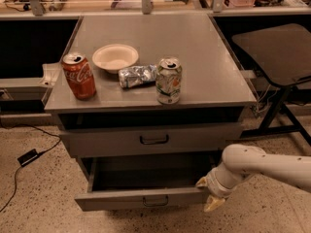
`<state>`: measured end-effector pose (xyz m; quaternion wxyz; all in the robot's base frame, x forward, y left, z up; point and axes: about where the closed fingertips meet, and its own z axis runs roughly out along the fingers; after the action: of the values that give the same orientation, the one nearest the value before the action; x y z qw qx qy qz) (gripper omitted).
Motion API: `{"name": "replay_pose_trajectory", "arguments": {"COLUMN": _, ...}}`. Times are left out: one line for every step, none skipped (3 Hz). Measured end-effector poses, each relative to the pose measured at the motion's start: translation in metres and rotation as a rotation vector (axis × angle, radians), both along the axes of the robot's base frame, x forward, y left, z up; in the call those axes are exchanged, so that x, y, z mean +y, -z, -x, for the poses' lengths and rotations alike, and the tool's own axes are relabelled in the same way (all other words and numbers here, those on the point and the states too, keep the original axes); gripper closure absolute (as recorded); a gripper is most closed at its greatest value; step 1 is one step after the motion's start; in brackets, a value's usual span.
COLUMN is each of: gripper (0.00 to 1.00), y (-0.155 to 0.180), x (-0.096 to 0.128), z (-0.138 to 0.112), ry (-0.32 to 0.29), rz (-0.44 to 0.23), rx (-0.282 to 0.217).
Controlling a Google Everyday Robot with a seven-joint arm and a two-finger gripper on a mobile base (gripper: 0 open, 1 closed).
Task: Open middle drawer
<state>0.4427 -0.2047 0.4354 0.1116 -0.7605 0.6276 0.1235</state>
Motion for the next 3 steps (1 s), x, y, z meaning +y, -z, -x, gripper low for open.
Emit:
{"name": "replay_pose_trajectory", "arguments": {"gripper": 0.4, "y": -0.006, "x": 0.001, "z": 0.004, "ry": 0.002, "rz": -0.008, "rx": -0.01}}
{"name": "replay_pose_trajectory", "arguments": {"gripper": 0.4, "y": -0.018, "x": 0.002, "z": 0.056, "ry": 0.002, "rz": -0.016, "rx": 0.016}}
{"name": "replay_pose_trajectory", "arguments": {"gripper": 0.4, "y": -0.027, "x": 0.002, "z": 0.092, "ry": 0.002, "rz": -0.021, "rx": 0.036}}
